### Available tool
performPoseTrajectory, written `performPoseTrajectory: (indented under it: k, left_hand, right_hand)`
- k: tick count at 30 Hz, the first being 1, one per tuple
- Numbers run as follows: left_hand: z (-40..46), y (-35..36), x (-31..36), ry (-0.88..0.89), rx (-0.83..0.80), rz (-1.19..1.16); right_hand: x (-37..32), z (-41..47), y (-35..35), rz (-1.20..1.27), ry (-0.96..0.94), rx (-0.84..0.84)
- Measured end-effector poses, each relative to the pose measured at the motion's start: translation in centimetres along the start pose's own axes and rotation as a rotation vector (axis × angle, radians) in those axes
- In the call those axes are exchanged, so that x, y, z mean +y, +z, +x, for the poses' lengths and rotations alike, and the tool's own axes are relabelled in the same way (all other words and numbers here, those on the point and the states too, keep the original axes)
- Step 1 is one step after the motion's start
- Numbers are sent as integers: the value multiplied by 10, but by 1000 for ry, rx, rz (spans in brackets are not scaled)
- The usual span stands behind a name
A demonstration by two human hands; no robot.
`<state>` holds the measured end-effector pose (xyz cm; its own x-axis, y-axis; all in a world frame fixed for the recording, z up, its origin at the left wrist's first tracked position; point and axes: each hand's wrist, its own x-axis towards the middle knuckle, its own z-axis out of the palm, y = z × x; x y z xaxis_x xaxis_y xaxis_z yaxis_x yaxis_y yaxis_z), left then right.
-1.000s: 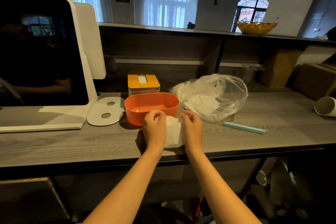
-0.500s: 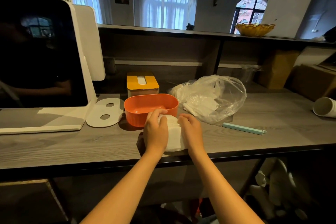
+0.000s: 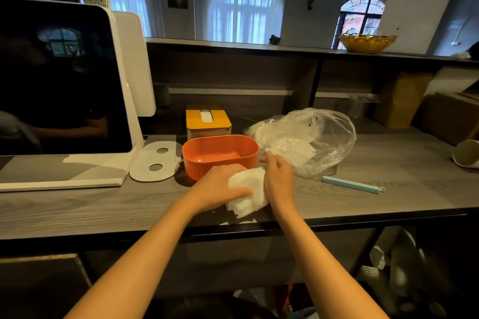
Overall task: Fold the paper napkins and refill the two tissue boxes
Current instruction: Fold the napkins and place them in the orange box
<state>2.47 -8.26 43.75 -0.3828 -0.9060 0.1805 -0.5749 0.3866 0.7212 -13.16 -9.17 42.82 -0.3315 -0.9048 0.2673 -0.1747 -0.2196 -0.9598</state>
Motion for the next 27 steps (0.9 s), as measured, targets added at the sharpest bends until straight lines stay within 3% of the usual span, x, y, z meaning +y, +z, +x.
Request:
performPoseTrajectory:
  k: [4, 6, 8, 11, 14, 18, 22, 24, 27]
  left_hand:
    - [-8, -12, 1, -49, 190, -366]
    - [-14, -17, 0, -154, 123, -493]
    - [-18, -19, 0, -274, -30, -544]
    - [-19, -17, 0, -339, -172, -673]
    - [-17, -10, 9, -388, -141, -860]
    - [-8, 14, 26, -521, 123, -1001]
    - [2, 40, 30, -610, 495, -950]
    - [2, 41, 28, -583, 594, -1022]
    - [2, 39, 25, -554, 670, -1107]
  right_hand:
    - [-21, -1, -16, 3, 51, -472]
    - [-24, 2, -26, 8, 109, -651]
    - [-24, 10, -32, -18, 129, -719]
    - [-28, 15, -31, 56, 236, -686]
    - [-29, 9, -21, 195, 335, -550]
    - [-36, -10, -2, 252, 437, -461]
    - [-42, -21, 14, 285, 417, -500]
    - [-42, -22, 17, 277, 362, -490]
    - [-32, -21, 11, 62, 258, -608]
